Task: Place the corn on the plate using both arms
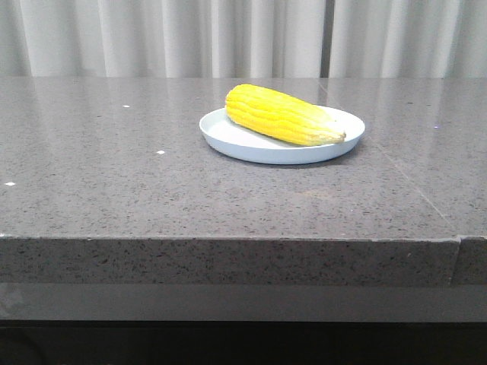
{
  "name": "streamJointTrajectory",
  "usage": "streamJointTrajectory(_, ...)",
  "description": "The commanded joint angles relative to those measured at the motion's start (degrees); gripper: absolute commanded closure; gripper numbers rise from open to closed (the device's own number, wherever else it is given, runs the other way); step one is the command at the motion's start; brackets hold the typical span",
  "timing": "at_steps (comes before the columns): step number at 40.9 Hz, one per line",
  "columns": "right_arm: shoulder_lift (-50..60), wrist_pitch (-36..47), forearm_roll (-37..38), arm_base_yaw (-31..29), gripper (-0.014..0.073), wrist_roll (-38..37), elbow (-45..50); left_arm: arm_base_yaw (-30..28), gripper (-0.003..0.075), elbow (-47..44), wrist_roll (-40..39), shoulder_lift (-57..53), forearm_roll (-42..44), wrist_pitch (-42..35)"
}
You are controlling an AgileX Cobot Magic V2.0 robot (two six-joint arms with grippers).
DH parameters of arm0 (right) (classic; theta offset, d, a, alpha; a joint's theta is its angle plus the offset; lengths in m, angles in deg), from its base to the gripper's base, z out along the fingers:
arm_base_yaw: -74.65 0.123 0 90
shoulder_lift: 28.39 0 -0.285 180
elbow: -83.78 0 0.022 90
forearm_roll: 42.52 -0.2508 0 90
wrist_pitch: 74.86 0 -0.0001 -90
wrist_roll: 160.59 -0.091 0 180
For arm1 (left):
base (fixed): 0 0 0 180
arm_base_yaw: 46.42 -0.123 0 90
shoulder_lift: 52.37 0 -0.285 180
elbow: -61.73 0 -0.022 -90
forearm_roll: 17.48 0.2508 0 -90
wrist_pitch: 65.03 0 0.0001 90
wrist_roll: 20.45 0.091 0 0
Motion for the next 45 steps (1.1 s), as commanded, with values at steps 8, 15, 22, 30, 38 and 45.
streamJointTrajectory(8, 1.40, 13.10, -0.45, -2.17, 0.0680, 0.24, 5.35, 0.35, 0.0741, -1.33, -0.58, -1.01, -0.04, -4.98)
streamJointTrajectory(15, 1.36, 13.14, -0.45, -2.17, 0.0680, 0.24, 5.35, 0.35, 0.0741, -1.33, -0.58, -1.01, -0.04, -4.98)
streamJointTrajectory(22, 1.36, 13.35, -0.51, -2.17, 0.0680, 0.18, 5.35, 0.35, 0.0741, -1.33, -0.58, -1.01, -0.04, -4.98)
streamJointTrajectory(30, 1.36, 13.62, 0.25, -2.17, 0.0680, -3.19, 5.35, 0.35, 0.0741, -1.33, -0.58, -1.01, -0.04, -4.98)
streamJointTrajectory(38, 1.36, 14.16, 0.25, -3.38, 0.0680, -3.32, 5.35, 0.35, 0.0741, -1.33, -0.58, -1.01, -0.04, -4.98)
streamJointTrajectory(45, 1.41, 13.36, 0.25, -5.55, 0.0680, -4.87, 5.35, 0.35, 0.0741, -1.33, -0.58, -1.01, -0.04, -4.98)
